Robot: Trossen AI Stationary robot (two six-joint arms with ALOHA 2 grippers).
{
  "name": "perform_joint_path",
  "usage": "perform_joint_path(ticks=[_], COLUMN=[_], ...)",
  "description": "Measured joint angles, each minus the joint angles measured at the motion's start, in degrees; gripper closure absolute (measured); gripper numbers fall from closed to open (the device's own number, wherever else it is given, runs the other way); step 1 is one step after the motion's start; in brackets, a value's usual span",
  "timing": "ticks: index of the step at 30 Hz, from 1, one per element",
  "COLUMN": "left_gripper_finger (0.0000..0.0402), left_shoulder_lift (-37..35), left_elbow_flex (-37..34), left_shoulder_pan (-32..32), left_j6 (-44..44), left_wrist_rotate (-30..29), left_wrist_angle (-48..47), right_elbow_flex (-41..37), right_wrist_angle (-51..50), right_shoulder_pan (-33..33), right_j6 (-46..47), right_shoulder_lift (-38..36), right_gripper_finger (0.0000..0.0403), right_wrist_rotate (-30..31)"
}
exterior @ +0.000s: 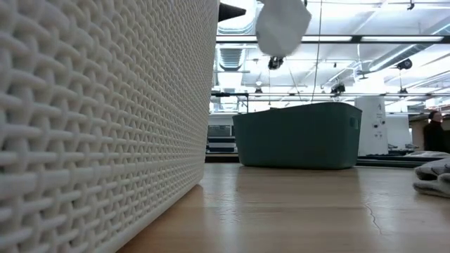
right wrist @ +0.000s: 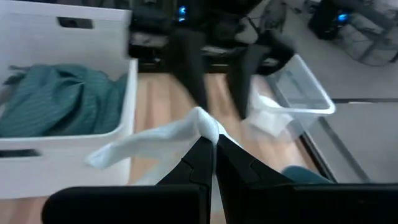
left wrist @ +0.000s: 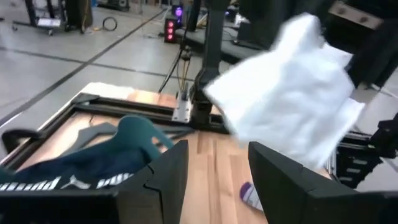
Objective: Pick & Place Cloths
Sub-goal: Put the white sock into the transparent bin
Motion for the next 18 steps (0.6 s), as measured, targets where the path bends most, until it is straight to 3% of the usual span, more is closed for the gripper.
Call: perform_joint_path(ticks=[11,18], left_gripper_finger=[0.0227,0.0227], left_shoulder_lift=[6.47,10.42], left_elbow_flex=[5.95,9.63], left_shoulder_pan=[-2.78,-2.82], left_j6=[3.31,3.33], left_wrist_rotate=[-1.18,-1.66], left_wrist_angle=[0.8,0.56], right_elbow_flex=[-0.36,-0.26], right_wrist_angle=[0.98,3.73], right_shoulder_pan=[-3.19,-3.11], right_j6=[-2.42,-3.27], right_shoulder_lift=[0.52,1.87], right_gripper_finger=[0.0394,0.0394], right_wrist_rotate=[-0.83,-6.75])
